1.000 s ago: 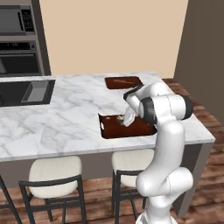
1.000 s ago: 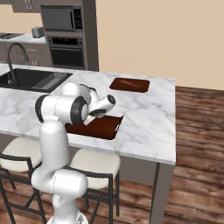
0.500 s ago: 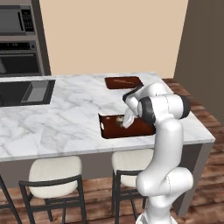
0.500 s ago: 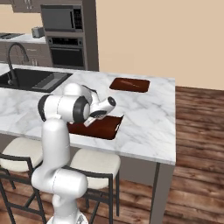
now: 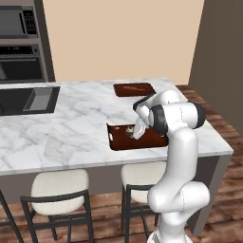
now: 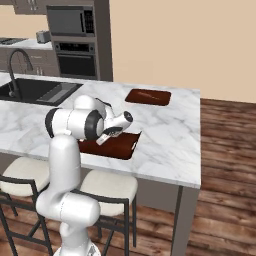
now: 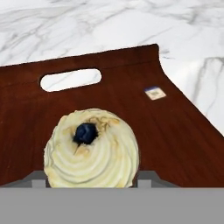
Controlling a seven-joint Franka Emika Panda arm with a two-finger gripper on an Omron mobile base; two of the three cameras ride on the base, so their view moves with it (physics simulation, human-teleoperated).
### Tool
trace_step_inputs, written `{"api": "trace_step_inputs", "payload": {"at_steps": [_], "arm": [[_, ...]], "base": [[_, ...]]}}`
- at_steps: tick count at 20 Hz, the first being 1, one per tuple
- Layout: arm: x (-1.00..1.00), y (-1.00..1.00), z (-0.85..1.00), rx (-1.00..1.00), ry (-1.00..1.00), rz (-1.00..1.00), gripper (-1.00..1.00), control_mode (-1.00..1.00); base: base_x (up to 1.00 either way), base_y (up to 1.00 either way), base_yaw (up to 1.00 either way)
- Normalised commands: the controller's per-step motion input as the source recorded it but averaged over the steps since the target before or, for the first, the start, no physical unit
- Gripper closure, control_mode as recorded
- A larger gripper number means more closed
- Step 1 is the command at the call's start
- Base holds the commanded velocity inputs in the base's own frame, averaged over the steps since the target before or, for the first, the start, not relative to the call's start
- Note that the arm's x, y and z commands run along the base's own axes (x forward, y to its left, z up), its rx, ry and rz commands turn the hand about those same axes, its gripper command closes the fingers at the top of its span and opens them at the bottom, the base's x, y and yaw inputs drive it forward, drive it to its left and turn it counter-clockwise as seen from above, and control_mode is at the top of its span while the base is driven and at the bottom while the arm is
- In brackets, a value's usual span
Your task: Take the donut and cupcake from the fridge and place them on the empty tray on the dining counter.
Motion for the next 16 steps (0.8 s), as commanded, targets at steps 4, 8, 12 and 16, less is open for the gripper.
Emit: {"api": "trace_step_inputs", "payload": {"at_steps": [4,8,12,16], "arm": [[0.03,0.04,-0.15,0.00,0.00,0.00,1.00,-1.00],[0.00,0.06,-0.15,0.00,0.00,0.00,-1.00,-1.00],[0.00,0.01,-0.13,0.00,0.00,0.00,-1.00,-1.00],[0.00,0.00,-0.07,0.00,0.00,0.00,-1.00,-1.00]], "base": [[0.00,0.00,0.00],[0.00,0.00,0.00],[0.00,0.00,0.00],[0.00,0.00,0.00]]}}
